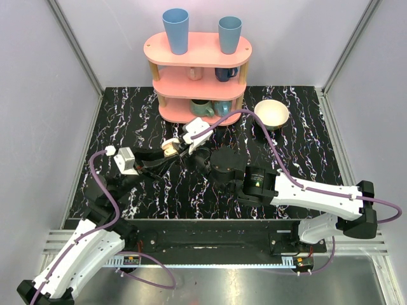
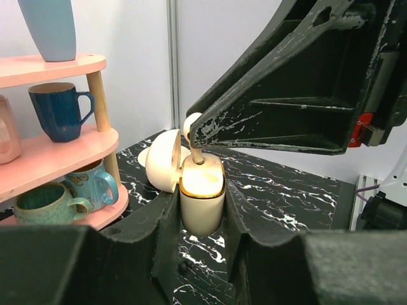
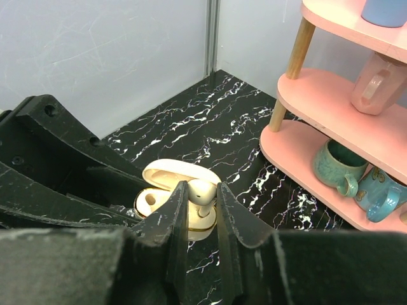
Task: Insert the wireless bluetooth earbuds into the charging case
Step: Insert the right earbud into the right side groove of the charging case, then pick up the left earbud from the center of the board.
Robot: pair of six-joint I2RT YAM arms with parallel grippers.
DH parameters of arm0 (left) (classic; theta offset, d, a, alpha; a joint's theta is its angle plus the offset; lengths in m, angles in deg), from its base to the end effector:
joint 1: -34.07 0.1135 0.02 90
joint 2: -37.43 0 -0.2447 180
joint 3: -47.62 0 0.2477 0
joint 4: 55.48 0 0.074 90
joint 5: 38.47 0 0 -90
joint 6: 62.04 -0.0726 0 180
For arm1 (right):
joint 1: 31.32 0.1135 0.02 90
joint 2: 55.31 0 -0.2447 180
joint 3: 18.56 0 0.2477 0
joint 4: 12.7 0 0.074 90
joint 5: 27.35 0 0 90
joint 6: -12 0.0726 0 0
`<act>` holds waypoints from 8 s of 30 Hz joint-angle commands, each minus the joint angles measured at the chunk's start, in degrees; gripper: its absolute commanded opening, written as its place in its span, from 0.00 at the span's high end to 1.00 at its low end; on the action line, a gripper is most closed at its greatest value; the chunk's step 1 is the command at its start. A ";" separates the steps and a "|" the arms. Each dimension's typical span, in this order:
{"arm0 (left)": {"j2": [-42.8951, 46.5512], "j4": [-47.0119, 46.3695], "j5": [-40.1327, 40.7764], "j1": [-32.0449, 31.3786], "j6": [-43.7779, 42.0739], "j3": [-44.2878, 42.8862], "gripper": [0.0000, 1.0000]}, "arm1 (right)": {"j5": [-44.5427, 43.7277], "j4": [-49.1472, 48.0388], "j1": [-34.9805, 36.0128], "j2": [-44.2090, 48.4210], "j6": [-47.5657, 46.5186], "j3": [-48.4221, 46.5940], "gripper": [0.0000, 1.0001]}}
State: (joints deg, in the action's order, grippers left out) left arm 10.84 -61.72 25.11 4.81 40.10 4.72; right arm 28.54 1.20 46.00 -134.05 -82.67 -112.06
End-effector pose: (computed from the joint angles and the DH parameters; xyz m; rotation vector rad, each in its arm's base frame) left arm 0.1302 -0.1100 0.3459 0.5950 1.1221 -0.8976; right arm 0.1156 0.3285 0.4186 -0.6364 1.4499 0.5354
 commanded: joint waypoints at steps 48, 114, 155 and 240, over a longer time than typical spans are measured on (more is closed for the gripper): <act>0.31 -4.71 5.05 -0.10 1.22 0.58 1.00 | 1.85 -2.34 0.55 6.22 1.59 0.47 0.25; 15.87 22.89 32.39 -0.10 -6.51 -6.27 1.00 | 30.59 53.99 -34.78 -53.53 95.63 -37.06 0.32; 18.24 22.89 33.44 -0.10 -7.13 -4.60 1.00 | 28.83 57.42 -33.64 -59.78 99.06 -42.07 0.53; 12.00 21.92 28.88 -0.10 -6.43 -6.18 1.00 | 3.88 19.90 -24.33 -12.76 31.05 -10.70 1.00</act>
State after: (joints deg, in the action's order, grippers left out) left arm 24.50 -36.47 57.33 4.70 33.55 0.31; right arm 37.90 28.13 19.82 -154.27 -39.56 -123.99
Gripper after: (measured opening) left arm 0.325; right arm 0.244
